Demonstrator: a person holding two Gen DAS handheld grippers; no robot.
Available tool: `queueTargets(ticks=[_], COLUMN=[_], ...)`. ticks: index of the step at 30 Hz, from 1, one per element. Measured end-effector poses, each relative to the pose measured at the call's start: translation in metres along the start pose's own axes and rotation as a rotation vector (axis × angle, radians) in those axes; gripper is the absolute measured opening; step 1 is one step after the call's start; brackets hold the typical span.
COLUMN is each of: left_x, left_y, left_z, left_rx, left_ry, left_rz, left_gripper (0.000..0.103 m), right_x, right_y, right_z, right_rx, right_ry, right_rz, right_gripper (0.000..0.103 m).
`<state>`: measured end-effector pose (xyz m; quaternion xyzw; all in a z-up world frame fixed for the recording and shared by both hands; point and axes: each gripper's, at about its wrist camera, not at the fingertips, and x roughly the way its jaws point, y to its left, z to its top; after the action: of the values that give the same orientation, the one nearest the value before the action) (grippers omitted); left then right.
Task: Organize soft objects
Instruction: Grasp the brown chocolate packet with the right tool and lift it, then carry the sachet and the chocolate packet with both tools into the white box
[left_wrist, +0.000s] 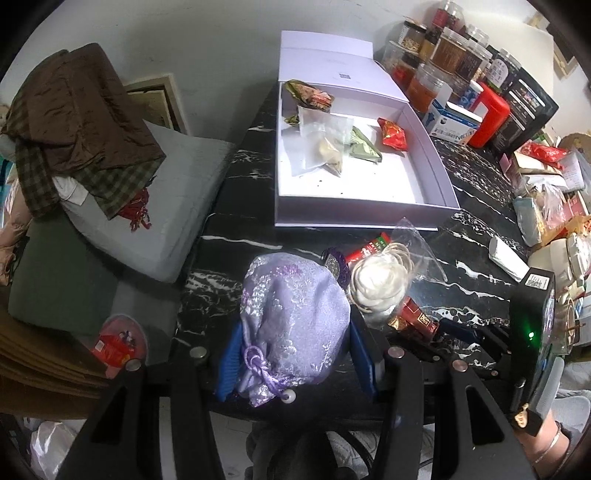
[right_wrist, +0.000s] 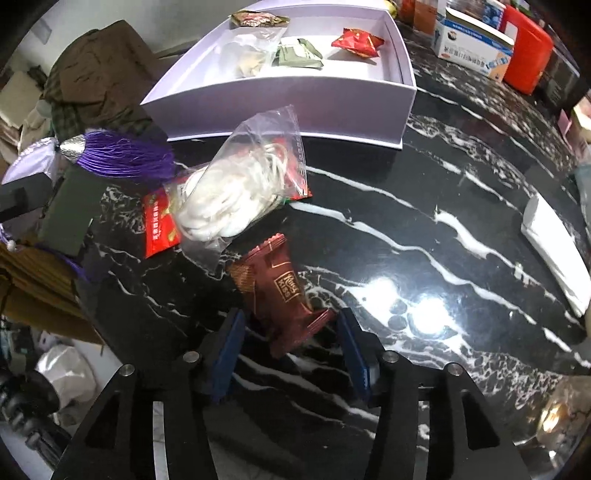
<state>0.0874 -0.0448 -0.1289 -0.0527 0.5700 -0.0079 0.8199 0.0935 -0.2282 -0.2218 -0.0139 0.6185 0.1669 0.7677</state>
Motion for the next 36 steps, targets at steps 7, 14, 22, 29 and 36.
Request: queueTargets(ticks=[7,14,22,29,36], left_x=[0.000,-0.007,-0.024,-0.049,-0.085], left_y=[0.003,-0.002,-0.006,-0.011,-0.018], left_z=[-0.004,-0.004,-0.003,0.003,0.010], left_rx=[-0.033,-0.017,0.002,0.009,0.026], left_ry=[0.018,0.001,-0.038,-0.095,-0.170], left_rz=[-0.017,-0.009,-0.001,-0.008,-0.033], left_gripper=[0.051,0.051,0.051,0.051,0.051], right_x=[0.010,0.012,0.001,-0.032,-0.084], right_y=[0.025,0.039,0.028,0.032,0.014], right_z=[0.002,0.004,0.005,0.012,0.010], right_rx=[-0.105,-0.139,-0.067,-0.057,-0.053], right_ry=[-0.017,0.008,-0.007,-0.073,-0.153], right_rz=[-0.082,-0.104,-0.035,-0.025,-0.022], right_gripper=[0.052,0.027,0.026,0.026,0.026])
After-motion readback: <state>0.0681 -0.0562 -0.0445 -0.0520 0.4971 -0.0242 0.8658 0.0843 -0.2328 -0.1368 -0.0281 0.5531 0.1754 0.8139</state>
